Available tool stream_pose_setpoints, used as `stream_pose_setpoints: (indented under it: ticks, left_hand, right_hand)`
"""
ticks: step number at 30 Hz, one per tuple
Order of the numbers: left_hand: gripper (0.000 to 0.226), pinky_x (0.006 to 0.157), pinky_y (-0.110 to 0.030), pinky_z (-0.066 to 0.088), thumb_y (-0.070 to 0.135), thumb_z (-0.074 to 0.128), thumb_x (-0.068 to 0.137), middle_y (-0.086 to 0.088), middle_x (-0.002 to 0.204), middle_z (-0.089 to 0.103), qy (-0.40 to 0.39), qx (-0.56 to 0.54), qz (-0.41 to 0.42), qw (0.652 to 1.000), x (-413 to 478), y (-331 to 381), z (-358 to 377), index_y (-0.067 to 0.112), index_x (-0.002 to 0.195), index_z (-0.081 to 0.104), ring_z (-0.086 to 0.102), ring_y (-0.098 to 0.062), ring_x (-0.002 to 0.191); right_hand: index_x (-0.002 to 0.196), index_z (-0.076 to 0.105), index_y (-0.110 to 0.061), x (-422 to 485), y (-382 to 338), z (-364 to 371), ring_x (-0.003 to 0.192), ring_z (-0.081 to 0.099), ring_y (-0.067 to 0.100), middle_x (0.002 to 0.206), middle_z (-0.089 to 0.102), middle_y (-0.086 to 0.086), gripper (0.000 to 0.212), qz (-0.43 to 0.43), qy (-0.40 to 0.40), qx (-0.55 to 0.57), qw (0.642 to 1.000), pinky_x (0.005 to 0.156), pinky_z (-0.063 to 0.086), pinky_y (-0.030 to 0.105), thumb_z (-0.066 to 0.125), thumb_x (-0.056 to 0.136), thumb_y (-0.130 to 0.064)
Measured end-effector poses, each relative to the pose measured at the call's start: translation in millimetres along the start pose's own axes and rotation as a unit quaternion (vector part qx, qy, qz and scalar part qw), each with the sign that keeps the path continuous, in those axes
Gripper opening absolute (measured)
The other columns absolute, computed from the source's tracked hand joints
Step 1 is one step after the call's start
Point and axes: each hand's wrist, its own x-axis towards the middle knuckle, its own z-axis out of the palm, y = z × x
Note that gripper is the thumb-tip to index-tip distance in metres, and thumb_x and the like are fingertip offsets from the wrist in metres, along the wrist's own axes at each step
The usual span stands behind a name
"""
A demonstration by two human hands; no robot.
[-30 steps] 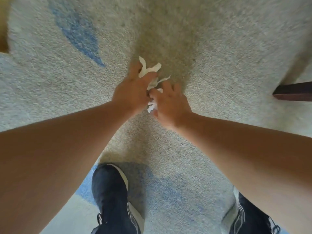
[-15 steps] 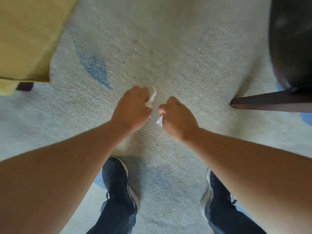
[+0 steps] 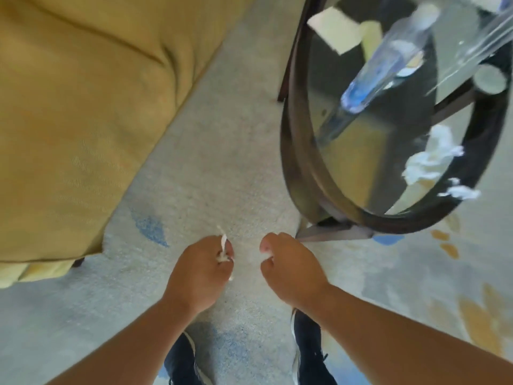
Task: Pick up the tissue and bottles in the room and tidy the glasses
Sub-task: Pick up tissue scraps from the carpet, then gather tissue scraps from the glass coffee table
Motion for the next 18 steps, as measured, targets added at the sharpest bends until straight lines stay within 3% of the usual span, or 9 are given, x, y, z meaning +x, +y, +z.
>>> stream_pose_setpoints:
  ticks: [4, 7, 10, 14, 18]
  left_hand:
    - [0.024, 0.054, -0.025, 0.047, 0.006, 0.053, 0.083, 0.001, 0.061, 0.063, -0.001, -0.015, 0.023, 1.000, -19.6, 62.5, -6.9, 0.024, 0.068, 0.057, 0.060, -0.013, 0.058]
    - [0.022, 0.051, -0.023, 0.044, 0.006, 0.054, 0.082, 0.000, 0.059, 0.062, -0.004, -0.029, 0.049, 0.998, -27.0, 104.5, -7.4, 0.023, 0.067, 0.058, 0.059, -0.013, 0.056]
    - [0.021, 0.050, -0.017, 0.039, 0.012, 0.057, 0.082, 0.000, 0.056, 0.057, 0.002, -0.028, 0.092, 0.995, -31.1, 144.1, -7.9, 0.020, 0.063, 0.055, 0.052, -0.009, 0.052]
    - [0.026, 0.052, -0.019, 0.035, 0.026, 0.059, 0.087, 0.002, 0.056, 0.051, 0.006, -0.008, 0.164, 0.986, -31.7, 192.3, -5.6, 0.019, 0.063, 0.051, 0.046, -0.006, 0.053]
    - [0.033, 0.050, -0.018, 0.036, 0.021, 0.055, 0.089, 0.005, 0.050, 0.044, -0.017, 0.027, 0.239, 0.970, -29.1, 229.1, -3.5, 0.025, 0.058, 0.045, 0.046, -0.003, 0.052]
  right_hand:
    - [0.105, 0.054, -0.022, -34.1, 12.2, -54.8, 0.087, 0.054, 0.015, 0.104, 0.052, -0.003, 0.021, 0.019, 0.014, 0.025, 0.999, 0.073, 0.043, 0.023, 0.043, 0.089, -0.013]
    - [0.090, 0.054, -0.022, -58.8, 21.7, -90.6, 0.082, 0.056, 0.016, 0.086, 0.056, -0.005, 0.017, 0.036, 0.008, 0.032, 0.999, 0.074, 0.049, 0.029, 0.041, 0.090, -0.012]
    - [0.074, 0.045, -0.027, -83.9, 24.5, -121.2, 0.072, 0.052, 0.012, 0.070, 0.047, -0.010, 0.024, 0.047, 0.019, 0.041, 0.998, 0.074, 0.050, 0.030, 0.040, 0.094, -0.015]
    - [0.084, 0.055, -0.020, -103.4, 20.5, -165.6, 0.073, 0.053, 0.014, 0.071, 0.050, -0.008, 0.016, 0.046, 0.093, 0.052, 0.993, 0.069, 0.046, 0.031, 0.041, 0.092, -0.019]
    - [0.077, 0.051, -0.020, -115.9, 28.2, -195.2, 0.076, 0.054, 0.022, 0.077, 0.058, 0.000, 0.014, 0.069, 0.153, 0.056, 0.984, 0.060, 0.038, 0.032, 0.043, 0.088, -0.018]
